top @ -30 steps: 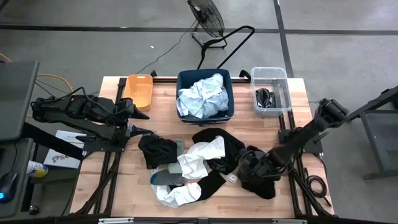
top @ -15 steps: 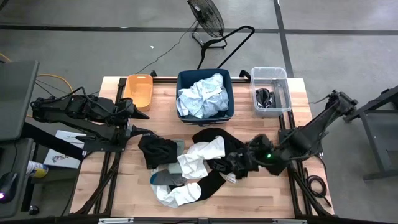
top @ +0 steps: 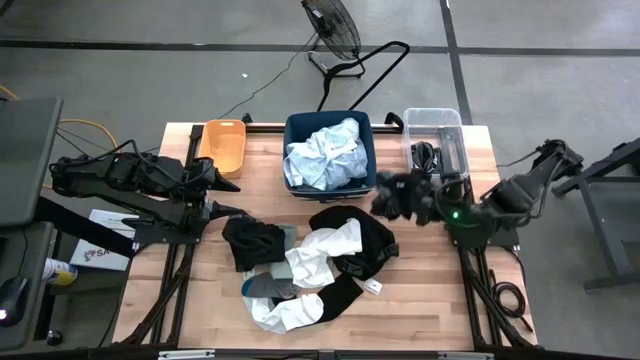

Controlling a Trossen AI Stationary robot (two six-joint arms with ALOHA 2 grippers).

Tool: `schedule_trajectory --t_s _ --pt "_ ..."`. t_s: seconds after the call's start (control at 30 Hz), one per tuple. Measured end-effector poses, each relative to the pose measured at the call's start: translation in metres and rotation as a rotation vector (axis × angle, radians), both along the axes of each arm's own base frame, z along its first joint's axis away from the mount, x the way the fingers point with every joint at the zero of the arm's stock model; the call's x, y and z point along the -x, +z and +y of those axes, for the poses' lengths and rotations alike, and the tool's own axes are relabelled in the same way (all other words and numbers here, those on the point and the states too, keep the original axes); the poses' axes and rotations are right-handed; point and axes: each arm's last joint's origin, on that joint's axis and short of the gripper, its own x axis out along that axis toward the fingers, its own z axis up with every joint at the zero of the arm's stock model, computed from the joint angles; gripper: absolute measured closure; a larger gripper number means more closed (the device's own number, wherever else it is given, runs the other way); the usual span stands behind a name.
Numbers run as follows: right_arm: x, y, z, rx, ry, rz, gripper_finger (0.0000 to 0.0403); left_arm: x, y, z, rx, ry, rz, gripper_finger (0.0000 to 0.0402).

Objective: Pick & Place Cloths
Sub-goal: Put the black boxers into the transparent bin

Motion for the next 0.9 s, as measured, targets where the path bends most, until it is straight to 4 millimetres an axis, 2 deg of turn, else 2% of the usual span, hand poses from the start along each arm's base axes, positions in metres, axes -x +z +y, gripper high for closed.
schedule_trajectory --t_s 0.2,0.4,0.73,0.9 --pt "0.007 0.01 -0.028 0.126 -0.078 0.029 0.0393 0.0 0.0 0.0 0.002 0.001 -0.001 0.0103" --pt "0.019 0.014 -0.06 0.218 -0.11 0.146 0.0393 -0.001 0.002 0.0 0.024 0.026 -0.025 0.0103" --pt "0.056 0.001 -0.108 0.277 -0.27 0.513 0.0393 -0.002 0.003 0.002 0.034 0.088 -0.038 0.0103" --pt "0.06 -0.004 -0.123 0.328 -0.228 0.715 0.0393 -0.002 0.003 0.003 0.041 0.128 -0.042 0.0103"
